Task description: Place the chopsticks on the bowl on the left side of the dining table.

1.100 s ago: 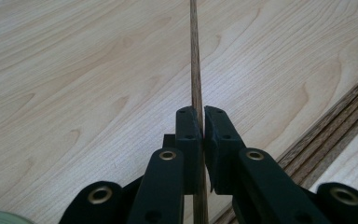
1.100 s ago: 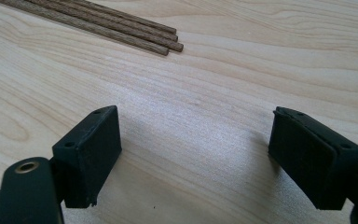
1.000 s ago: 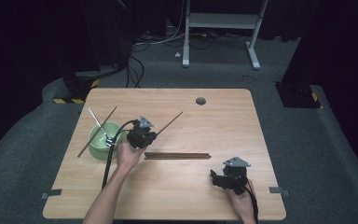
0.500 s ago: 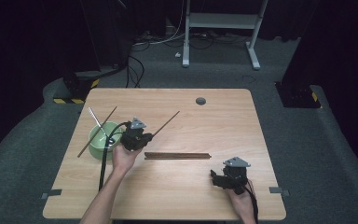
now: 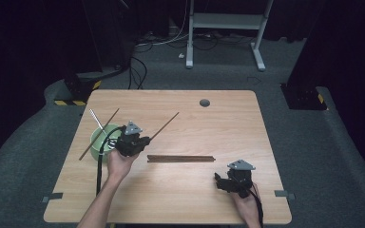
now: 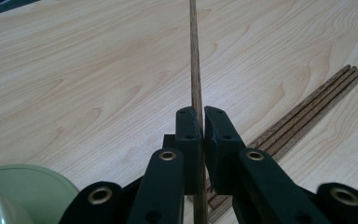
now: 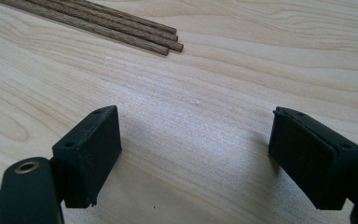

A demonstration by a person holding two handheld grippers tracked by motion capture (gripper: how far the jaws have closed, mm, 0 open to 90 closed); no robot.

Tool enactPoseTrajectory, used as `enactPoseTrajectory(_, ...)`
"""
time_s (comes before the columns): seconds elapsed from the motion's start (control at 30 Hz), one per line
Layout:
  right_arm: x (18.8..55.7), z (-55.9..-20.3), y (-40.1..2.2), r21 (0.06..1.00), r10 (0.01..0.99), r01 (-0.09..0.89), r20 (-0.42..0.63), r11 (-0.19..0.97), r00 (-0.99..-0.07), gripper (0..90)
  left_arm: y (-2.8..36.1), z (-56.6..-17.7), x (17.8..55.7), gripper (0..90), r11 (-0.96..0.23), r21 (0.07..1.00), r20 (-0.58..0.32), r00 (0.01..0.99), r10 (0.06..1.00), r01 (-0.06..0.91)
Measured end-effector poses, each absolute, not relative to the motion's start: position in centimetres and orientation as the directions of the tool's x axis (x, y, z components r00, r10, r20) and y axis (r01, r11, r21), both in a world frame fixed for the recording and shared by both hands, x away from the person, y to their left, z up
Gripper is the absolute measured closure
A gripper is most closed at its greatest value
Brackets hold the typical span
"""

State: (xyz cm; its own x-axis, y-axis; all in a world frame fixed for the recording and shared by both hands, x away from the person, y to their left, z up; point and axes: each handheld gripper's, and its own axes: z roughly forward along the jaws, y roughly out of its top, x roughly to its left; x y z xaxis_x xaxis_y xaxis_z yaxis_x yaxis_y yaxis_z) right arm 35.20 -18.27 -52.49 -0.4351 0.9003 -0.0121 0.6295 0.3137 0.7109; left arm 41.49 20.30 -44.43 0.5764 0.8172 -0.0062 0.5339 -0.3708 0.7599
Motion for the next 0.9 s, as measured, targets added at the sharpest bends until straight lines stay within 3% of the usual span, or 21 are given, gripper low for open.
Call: enactPoseTrajectory(0.9, 35.2, -52.5, -18.3, 0.71, 0.9, 0.629, -0.013, 0.315, -0.435, 16.4, 23.7, -43.2, 39.5, 84.2, -0.336, 0.777, 0.015, 0.517, 0.856, 0.533)
